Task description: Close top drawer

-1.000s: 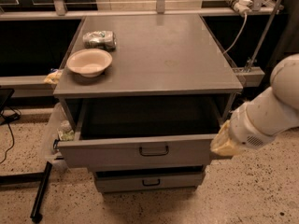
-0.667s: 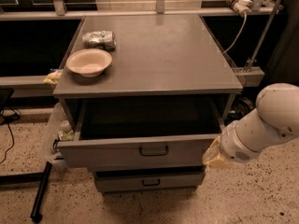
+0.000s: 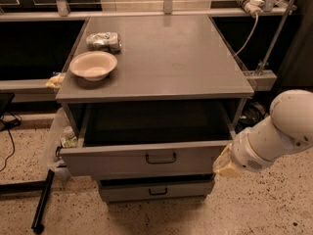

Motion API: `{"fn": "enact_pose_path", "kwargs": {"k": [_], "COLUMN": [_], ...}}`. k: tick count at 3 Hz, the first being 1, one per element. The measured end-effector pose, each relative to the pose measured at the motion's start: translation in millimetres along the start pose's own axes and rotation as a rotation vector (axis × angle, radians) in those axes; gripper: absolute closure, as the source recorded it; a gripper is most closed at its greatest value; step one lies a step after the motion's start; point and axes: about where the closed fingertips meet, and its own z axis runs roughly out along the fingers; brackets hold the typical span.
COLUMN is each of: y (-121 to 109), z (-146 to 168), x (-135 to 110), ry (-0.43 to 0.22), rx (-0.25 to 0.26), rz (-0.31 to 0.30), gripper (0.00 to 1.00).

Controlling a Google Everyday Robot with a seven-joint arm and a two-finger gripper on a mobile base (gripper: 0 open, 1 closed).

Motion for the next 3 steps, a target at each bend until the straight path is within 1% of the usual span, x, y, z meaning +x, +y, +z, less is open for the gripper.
{"fn": "enact_pose_path", "kwargs": {"k": [1,2,3], "y": [-8.1,-27.7,-49.1], "z": [15.8,33.4,45.4], "x": [13.3,18.8,13.0], "ry": [-0.026,-0.104,-0.201], "rx": [0.047,0.133,0.221], "rz": [-0.017,-0.045,-0.089], "gripper": [1.00,1.00,1.00]}}
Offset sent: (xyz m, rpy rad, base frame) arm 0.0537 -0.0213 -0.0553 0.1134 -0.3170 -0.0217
